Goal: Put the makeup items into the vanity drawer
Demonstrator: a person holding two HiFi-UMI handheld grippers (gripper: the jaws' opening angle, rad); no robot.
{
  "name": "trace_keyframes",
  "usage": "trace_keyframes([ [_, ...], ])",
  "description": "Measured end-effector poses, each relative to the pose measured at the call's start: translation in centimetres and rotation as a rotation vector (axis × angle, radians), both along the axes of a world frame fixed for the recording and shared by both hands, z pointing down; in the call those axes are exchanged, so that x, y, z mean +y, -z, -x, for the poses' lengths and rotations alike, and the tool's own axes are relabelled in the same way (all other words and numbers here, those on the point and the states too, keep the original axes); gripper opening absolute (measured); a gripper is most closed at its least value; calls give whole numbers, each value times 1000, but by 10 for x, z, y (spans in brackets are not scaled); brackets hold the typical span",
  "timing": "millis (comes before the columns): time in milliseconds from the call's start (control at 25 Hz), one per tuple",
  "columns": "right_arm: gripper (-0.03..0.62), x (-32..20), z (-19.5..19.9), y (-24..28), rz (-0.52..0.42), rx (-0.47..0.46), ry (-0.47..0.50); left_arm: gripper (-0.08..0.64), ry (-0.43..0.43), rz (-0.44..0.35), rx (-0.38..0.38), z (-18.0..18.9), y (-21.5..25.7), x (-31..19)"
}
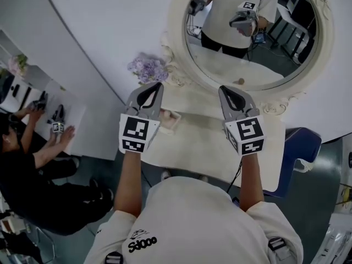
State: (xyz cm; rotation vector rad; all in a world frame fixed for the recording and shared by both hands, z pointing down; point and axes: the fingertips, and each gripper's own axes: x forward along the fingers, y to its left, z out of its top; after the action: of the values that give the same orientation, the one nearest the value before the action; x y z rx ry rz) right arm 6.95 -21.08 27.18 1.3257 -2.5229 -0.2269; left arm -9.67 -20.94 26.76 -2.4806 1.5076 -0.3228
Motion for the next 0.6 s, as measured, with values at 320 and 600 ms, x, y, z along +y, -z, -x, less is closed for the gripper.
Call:
trace_keyframes([
  [320,2,0,11,8,-24,63,24,17,-42,-20,1,-10,13,2],
  [600,2,-2,13,4,-15,57,26,17,-71,-2,18,-16,4,2],
])
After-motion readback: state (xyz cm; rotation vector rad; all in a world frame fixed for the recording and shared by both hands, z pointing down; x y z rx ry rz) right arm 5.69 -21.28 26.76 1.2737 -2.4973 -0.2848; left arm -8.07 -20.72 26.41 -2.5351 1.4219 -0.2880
